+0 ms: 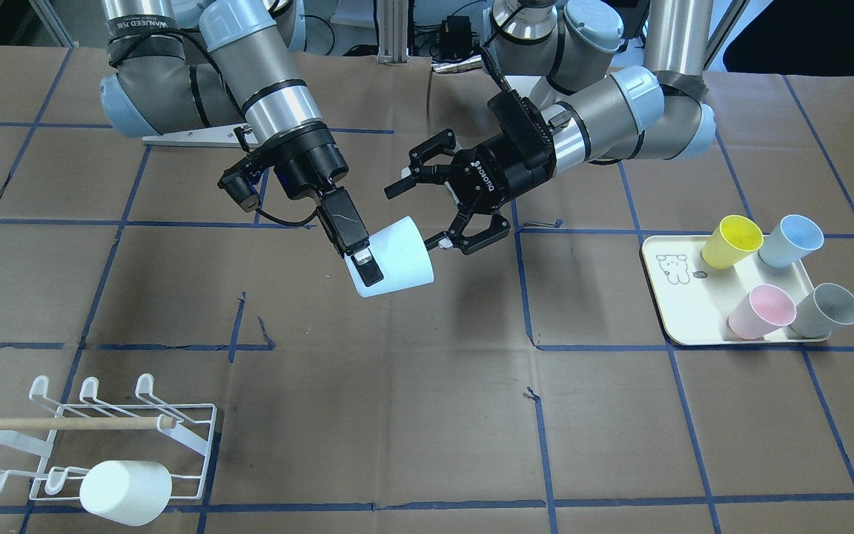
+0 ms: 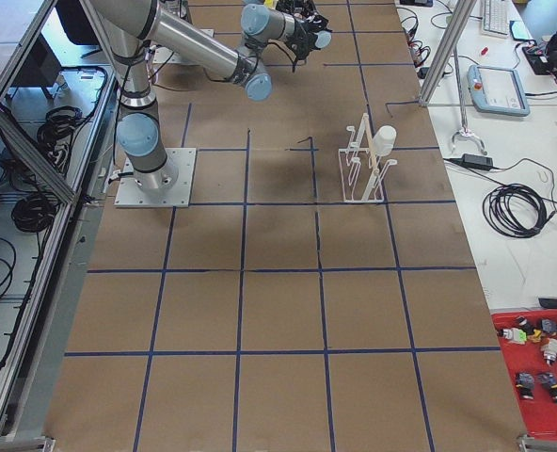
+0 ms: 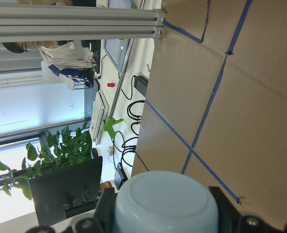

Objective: Transfer IKEA cup to right arm and place on rack

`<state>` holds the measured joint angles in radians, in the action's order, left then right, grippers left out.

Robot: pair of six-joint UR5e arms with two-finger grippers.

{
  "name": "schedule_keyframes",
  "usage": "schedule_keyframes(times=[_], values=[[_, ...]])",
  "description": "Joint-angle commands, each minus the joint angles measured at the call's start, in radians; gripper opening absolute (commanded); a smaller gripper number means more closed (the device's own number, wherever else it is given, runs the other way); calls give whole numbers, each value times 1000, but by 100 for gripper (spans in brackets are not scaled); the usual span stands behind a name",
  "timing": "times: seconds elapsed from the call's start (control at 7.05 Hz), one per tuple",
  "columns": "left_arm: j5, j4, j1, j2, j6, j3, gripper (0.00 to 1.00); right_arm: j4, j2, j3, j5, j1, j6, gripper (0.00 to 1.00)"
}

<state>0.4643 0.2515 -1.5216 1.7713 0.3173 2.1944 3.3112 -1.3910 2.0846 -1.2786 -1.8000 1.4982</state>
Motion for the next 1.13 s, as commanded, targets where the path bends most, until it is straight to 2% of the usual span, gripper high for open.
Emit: schedule_keyframes(times=[0.0,0.14,0.43,0.57,0.71,0.85,0.99], values=[[-34,8,122,-16,-9,5,98,-1,1,-26,-10,17,-121,13],[-96,9,197,-16,-9,7,99,1,1,-37,-11,54,-212,11],[-79,-1,263,-4,-7,-1,99,2,3,-70,-7,164,-431,11],[6,-21,265,-3,-9,-8,99,-4,3,-70,-1,226,-557,11],[130,-61,265,-7,-9,-28,99,-5,10,-72,1,278,-713,11],[243,-136,259,-1,-9,-76,99,-5,24,-72,1,304,-834,11],[314,-255,245,5,-9,-146,99,-4,29,-72,4,348,-972,11]])
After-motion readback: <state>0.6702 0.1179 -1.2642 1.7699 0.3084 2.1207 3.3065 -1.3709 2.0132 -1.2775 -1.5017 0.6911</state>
